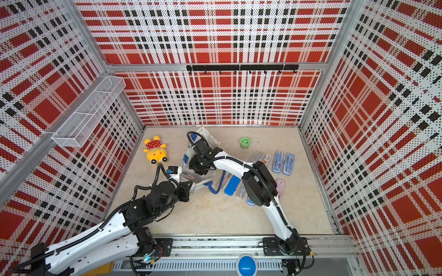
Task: Take out the compass set from the canvas bag
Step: Adjust the canvas bag at the center of the board.
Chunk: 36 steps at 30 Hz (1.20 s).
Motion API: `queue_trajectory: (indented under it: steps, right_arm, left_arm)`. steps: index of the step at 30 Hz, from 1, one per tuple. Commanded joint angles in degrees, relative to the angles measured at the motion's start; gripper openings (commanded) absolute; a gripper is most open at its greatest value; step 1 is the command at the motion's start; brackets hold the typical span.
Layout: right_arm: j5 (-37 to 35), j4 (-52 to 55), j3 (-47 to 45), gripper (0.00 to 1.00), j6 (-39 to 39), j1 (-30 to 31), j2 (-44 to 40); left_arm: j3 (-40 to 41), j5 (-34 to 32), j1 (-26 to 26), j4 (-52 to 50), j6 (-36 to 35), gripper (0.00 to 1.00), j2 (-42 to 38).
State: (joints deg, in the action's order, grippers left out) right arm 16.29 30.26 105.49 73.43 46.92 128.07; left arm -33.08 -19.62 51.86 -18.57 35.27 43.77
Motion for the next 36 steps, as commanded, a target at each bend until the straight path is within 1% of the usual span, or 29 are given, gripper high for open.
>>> queue_trajectory:
  steps: [1,6,11,14,17,21,27,30,33,36]
  right_arm:
    - [0.69,-10.93,0.68,0.44,3.94,-0.76,1.87]
    - [-1.7,-18.63,-0.02,0.52,-2.3,-1.93,-0.05]
    - [-1.34,-33.71,-8.85,0.59,-1.67,-3.47,-5.29]
    - [-0.98,-37.29,-11.31,0.6,-2.46,-3.85,-7.37]
    - [-2.35,-38.19,-13.64,0.61,-4.07,-3.96,-9.84]
    - [-4.17,-38.54,-16.24,0.62,-5.82,-4.29,-12.69]
    - [-5.3,-38.46,-19.84,0.62,-5.97,-4.73,-13.99]
    - [-5.41,-37.38,-21.85,0.62,-4.92,-4.73,-13.78]
    - [-5.38,-34.22,-23.41,0.62,-3.84,-4.74,-13.42]
    - [-5.55,-31.05,-24.68,0.62,-2.73,-4.73,-13.02]
  left_arm:
    - [0.8,1.53,0.87,5.82,-1.79,0.0,-1.79]
    - [2.68,1.92,1.57,4.75,-1.16,0.0,-3.73]
    - [3.46,-0.68,1.93,0.27,-0.3,0.0,-5.88]
    - [2.55,-3.79,1.93,-3.27,-0.8,0.0,-5.89]
    - [0.39,-7.51,1.93,-6.9,-2.85,0.0,-4.74]
    - [-2.43,-11.25,1.87,-9.06,-6.66,0.0,-3.02]
    - [-4.37,-16.74,2.1,-10.04,-8.61,0.0,-1.5]
    - [-3.16,-17.16,2.37,-7.28,-9.18,0.0,-1.26]
    - [-2.02,-15.28,2.78,-5.68,-7.71,0.0,-0.63]
    - [-0.62,-14.59,4.58,-4.02,-5.8,0.0,-0.41]
